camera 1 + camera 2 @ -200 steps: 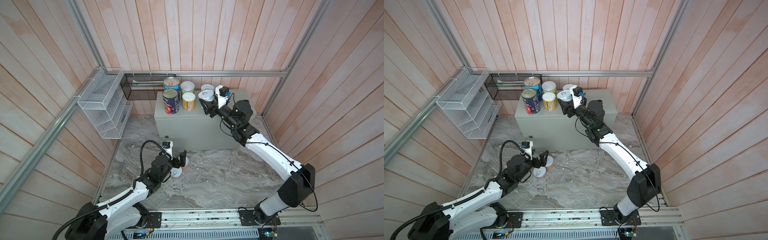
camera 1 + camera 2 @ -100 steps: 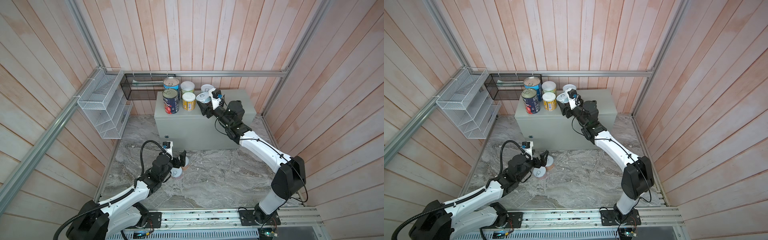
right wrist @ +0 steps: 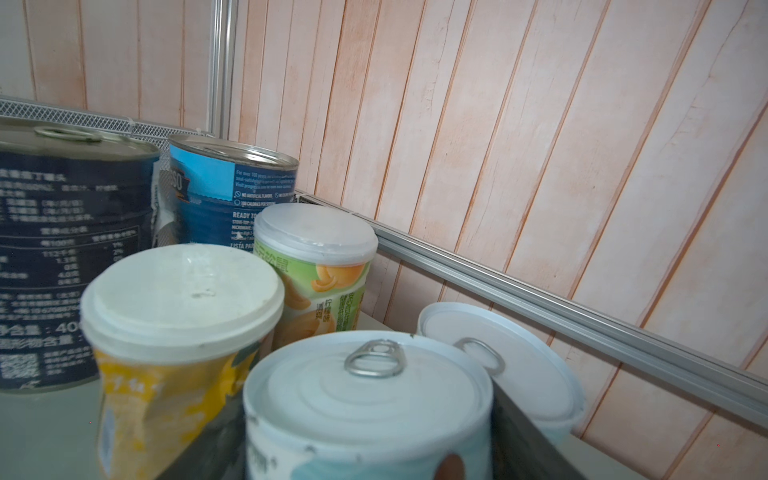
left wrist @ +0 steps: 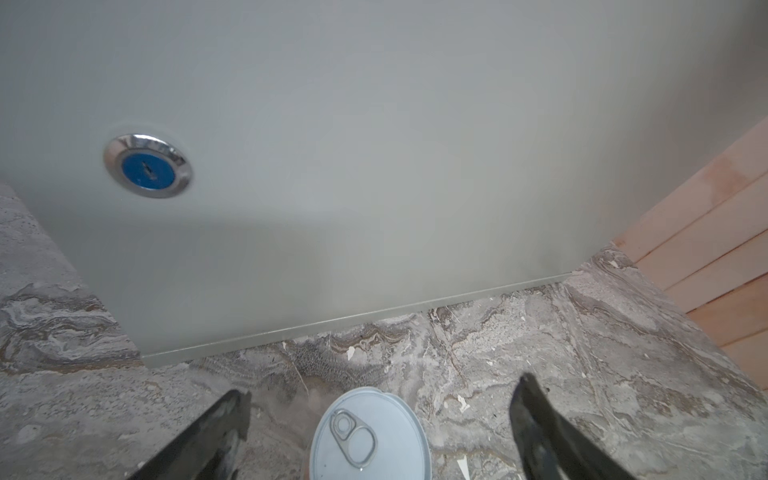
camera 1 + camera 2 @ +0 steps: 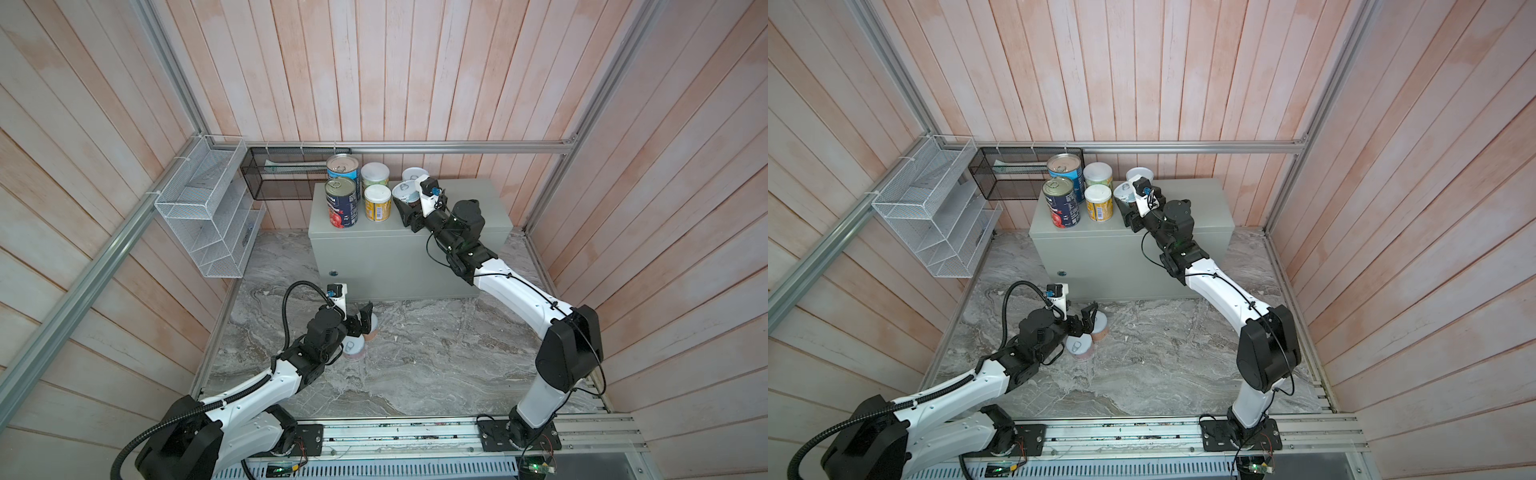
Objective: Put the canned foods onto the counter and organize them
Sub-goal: 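Lower the can beside the other cans and open the right gripper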
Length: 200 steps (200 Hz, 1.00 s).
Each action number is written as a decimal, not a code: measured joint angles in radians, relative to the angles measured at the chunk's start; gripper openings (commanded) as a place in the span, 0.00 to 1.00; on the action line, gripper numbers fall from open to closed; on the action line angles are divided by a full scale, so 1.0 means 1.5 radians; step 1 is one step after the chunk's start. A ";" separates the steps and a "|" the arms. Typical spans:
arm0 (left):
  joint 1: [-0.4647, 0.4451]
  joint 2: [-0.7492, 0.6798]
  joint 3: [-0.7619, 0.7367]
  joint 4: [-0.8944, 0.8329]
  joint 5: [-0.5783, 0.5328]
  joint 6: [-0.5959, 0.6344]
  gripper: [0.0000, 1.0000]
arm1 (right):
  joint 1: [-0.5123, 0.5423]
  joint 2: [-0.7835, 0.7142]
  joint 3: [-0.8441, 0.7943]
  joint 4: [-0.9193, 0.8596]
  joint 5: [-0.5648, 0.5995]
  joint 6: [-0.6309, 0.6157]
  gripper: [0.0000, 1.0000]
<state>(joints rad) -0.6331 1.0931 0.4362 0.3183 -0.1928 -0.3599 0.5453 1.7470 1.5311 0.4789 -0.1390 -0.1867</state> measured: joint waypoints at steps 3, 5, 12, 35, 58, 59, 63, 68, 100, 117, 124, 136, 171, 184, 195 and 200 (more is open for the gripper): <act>0.000 0.001 0.000 -0.001 0.000 0.000 1.00 | 0.000 0.002 0.001 0.001 0.000 0.000 0.55; 0.000 0.001 0.000 -0.002 0.000 0.000 1.00 | 0.000 0.003 0.002 0.002 0.000 0.001 0.55; 0.000 0.002 0.000 -0.004 0.000 0.000 1.00 | -0.001 0.006 0.004 0.006 0.000 0.003 0.57; 0.000 0.002 0.000 -0.006 0.000 0.000 1.00 | -0.004 0.012 0.005 0.016 -0.001 0.013 0.70; 0.000 0.002 0.000 -0.008 0.000 0.000 1.00 | -0.005 0.013 0.006 0.017 0.000 0.022 0.84; 0.000 0.002 0.000 -0.008 0.000 0.000 1.00 | -0.005 0.013 0.006 0.017 0.000 0.022 0.85; 0.000 0.002 0.000 -0.009 0.000 0.000 1.00 | -0.006 0.013 0.006 0.017 0.000 0.026 0.88; 0.000 0.002 0.000 -0.009 0.000 0.000 1.00 | -0.006 0.013 0.006 0.017 0.001 0.028 0.94; 0.000 0.004 0.001 -0.012 0.000 0.000 1.00 | -0.008 0.013 0.006 0.014 -0.001 0.040 0.98; 0.000 0.009 0.005 -0.019 0.000 0.000 1.00 | -0.008 0.011 0.006 0.014 0.000 0.046 0.98; 0.000 0.011 0.008 -0.022 0.000 0.000 1.00 | -0.008 0.009 0.006 0.014 0.000 0.050 0.98; 0.000 0.014 0.010 -0.023 0.000 0.000 1.00 | -0.008 0.000 0.000 0.014 0.000 0.054 0.98; 0.000 0.022 0.016 -0.029 0.001 -0.002 1.00 | -0.008 -0.068 -0.041 0.013 -0.001 0.067 0.98; 0.000 0.028 0.022 -0.035 0.001 -0.002 1.00 | -0.008 -0.105 -0.063 0.012 0.000 0.076 0.98; 0.000 0.033 0.030 -0.042 0.001 -0.002 1.00 | -0.008 -0.138 -0.082 0.012 0.004 0.084 0.98; 0.000 0.035 0.033 -0.046 0.001 -0.002 1.00 | -0.008 -0.155 -0.094 0.012 0.005 0.088 0.98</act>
<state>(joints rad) -0.6331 1.1450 0.4862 0.2497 -0.1909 -0.3626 0.5339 1.5139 1.3899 0.4969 -0.1310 -0.0544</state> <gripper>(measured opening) 0.998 0.980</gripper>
